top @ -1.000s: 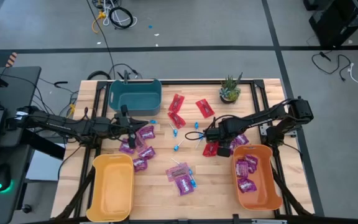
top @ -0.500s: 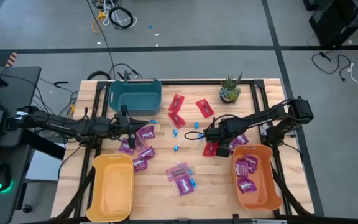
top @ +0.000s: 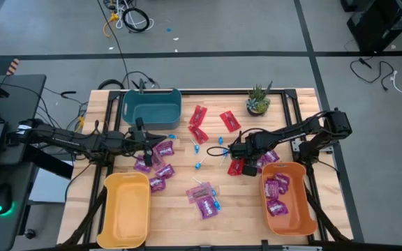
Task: Sort candy
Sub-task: Put the purple candy into the orange bin
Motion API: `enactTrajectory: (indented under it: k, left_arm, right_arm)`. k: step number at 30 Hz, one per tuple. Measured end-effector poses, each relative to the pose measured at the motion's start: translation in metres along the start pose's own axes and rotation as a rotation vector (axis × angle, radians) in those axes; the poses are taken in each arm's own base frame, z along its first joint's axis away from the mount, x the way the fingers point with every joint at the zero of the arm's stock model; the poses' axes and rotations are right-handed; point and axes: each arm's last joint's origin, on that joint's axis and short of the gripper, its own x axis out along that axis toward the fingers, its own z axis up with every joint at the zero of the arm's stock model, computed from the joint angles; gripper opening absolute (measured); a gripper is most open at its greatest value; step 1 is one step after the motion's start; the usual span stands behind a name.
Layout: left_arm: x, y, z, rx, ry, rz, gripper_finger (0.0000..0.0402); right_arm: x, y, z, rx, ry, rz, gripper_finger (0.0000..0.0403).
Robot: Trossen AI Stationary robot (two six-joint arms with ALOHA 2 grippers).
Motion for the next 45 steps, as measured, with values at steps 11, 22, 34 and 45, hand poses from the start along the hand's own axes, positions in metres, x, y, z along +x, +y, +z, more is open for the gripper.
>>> enactTrajectory:
  k: [11, 22, 34, 45]
  left_arm:
    - [0.0, 0.0, 0.0, 0.0, 0.0, 0.0, 0.0006]
    - [0.0, 0.0, 0.0, -0.001, -0.001, 0.0, 0.0006]
    - [0.0, 0.0, 0.0, -0.001, -0.001, 0.0, 0.0006]
    - [0.0, 0.0, 0.0, -0.001, 0.0, 0.0, 0.0006]
  right_arm:
    - [0.008, -0.002, -0.008, 0.024, 0.031, -0.012, 0.0139]
    - [0.016, -0.003, -0.01, 0.027, 0.007, -0.001, 0.0143]
    - [0.017, -0.007, -0.007, 0.03, -0.008, 0.001, 0.0064]
    - [0.014, -0.007, -0.006, 0.031, -0.017, -0.007, 0.0002]
